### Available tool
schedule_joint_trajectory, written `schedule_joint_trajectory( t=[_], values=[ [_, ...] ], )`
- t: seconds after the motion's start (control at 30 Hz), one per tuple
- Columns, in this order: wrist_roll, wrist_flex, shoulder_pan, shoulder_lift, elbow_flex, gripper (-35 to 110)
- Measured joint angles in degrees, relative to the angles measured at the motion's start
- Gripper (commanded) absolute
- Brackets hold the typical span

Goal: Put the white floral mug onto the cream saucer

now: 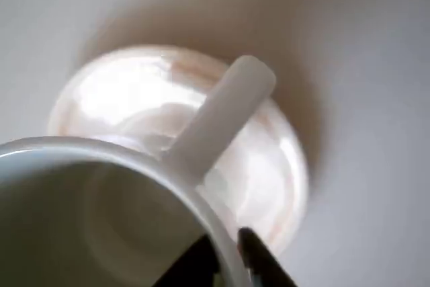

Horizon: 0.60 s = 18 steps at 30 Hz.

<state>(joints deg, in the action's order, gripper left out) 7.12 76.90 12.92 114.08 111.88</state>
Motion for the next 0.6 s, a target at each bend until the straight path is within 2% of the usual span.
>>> schedule_joint_trajectory(
  t=[0.4,0.6],
  values=[
    [0.7,-4.92,-1.14,-0.53,4.48,-2],
    [0.79,-6.68,-0.7,-1.67,5.27,7]
  ],
)
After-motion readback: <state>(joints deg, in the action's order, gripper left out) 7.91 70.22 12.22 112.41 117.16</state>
